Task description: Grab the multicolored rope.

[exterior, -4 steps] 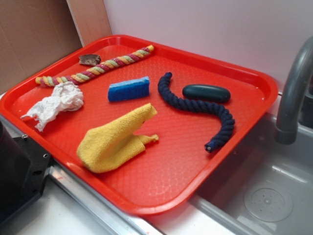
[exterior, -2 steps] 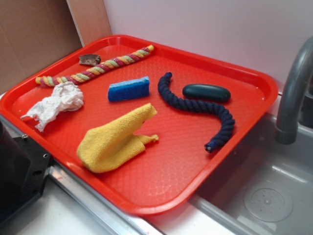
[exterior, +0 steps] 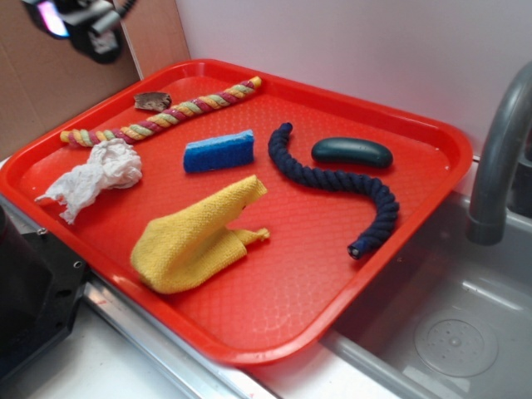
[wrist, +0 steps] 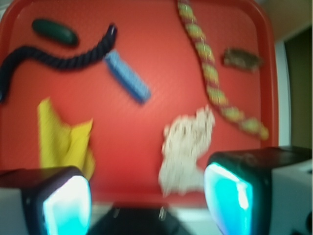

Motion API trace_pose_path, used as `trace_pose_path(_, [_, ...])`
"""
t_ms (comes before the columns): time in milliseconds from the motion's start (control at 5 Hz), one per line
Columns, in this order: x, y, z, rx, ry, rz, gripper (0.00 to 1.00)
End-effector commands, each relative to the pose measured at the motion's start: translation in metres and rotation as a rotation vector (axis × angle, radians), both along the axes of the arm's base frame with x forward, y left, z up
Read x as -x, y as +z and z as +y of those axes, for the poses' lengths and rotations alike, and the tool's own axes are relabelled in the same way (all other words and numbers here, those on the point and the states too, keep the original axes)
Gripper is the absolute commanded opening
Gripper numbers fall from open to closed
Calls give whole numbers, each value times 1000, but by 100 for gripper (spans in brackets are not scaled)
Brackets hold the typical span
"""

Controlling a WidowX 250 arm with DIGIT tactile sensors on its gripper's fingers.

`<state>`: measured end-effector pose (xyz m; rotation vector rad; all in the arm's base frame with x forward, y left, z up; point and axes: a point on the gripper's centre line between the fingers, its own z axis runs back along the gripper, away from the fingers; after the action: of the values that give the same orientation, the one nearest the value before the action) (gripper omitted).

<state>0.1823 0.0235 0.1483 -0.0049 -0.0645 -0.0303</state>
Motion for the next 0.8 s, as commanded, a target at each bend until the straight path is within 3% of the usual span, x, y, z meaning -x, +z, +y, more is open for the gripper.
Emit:
trace_pose_path(0, [-48,-56,62,-11,4,-9,100])
trace_pose_path(400, [-69,-104,78,26,-65,-20,100])
trace_pose_path(600, [-62,-125,71,36,-86,-6,100])
